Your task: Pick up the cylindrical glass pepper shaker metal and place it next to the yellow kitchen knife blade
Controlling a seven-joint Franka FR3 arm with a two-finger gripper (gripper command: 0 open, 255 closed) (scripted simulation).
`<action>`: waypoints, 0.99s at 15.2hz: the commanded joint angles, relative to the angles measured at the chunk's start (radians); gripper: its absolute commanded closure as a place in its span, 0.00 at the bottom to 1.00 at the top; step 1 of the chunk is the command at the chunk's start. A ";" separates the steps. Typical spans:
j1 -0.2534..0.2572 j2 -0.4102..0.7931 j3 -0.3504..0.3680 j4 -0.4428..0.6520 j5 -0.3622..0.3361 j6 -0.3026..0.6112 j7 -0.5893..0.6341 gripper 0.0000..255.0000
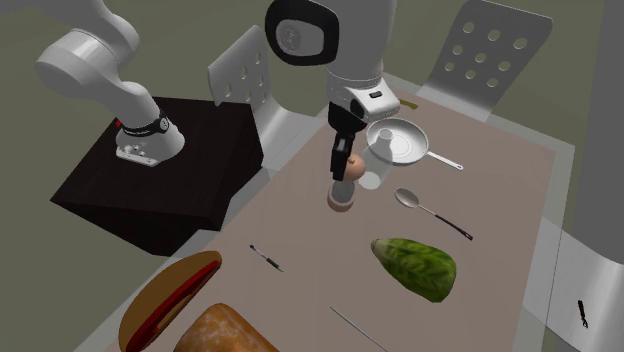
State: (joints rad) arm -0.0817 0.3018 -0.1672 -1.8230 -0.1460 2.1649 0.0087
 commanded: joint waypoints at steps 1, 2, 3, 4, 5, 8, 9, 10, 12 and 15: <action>0.001 -0.012 0.000 0.011 0.000 -0.023 -0.003 1.00; 0.001 -0.017 0.000 0.017 0.000 -0.035 -0.005 1.00; 0.001 -0.022 0.000 0.024 0.000 -0.046 -0.006 1.00; 0.001 -0.027 0.000 0.032 0.000 -0.058 -0.008 1.00; 0.002 -0.032 0.000 0.039 0.000 -0.070 -0.009 1.00; 0.002 -0.044 0.000 0.063 0.001 -0.106 -0.014 1.00; 0.003 -0.048 0.000 0.071 0.001 -0.118 -0.016 1.00; 0.003 -0.052 0.000 0.080 0.001 -0.130 -0.017 1.00; 0.003 -0.058 0.000 0.098 0.002 -0.155 -0.021 1.00; 0.004 -0.067 0.000 0.127 0.003 -0.192 -0.026 1.00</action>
State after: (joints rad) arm -0.0789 0.2402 -0.1678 -1.7031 -0.1427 1.9855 -0.0167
